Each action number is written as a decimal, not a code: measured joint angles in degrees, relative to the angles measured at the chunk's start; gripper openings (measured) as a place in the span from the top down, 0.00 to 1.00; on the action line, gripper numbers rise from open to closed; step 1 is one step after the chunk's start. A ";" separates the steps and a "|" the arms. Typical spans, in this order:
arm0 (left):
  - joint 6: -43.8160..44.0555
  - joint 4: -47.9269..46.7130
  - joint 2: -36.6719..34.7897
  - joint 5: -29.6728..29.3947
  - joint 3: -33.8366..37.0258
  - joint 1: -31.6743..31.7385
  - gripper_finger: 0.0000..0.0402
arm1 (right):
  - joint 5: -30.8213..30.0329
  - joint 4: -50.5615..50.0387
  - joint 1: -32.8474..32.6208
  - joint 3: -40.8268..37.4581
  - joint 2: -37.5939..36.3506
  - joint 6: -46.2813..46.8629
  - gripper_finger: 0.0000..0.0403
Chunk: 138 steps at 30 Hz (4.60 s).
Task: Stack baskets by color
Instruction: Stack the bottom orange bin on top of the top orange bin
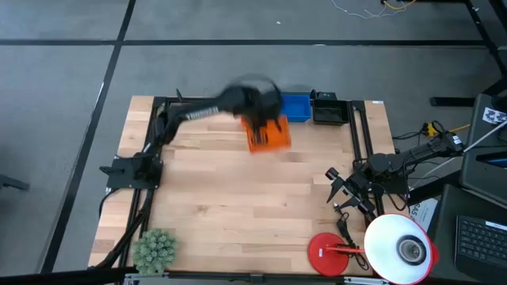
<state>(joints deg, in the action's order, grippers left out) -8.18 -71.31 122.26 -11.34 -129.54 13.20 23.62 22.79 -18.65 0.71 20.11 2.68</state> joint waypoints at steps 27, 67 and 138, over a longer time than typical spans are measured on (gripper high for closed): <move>-21.07 9.74 11.94 14.05 -1.30 25.81 1.00 | -0.04 -0.42 0.00 0.00 -0.01 -0.07 0.58; -12.15 4.42 10.75 19.37 -5.14 17.89 0.78 | -0.02 -1.69 0.00 0.00 0.01 -0.02 0.58; -12.46 25.78 5.31 15.49 15.42 26.12 0.80 | -0.02 -2.07 0.00 0.02 0.01 1.47 0.58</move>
<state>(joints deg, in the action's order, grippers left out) -20.64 -45.52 127.57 4.15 -114.11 39.33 23.59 20.72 -18.65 0.73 20.12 4.15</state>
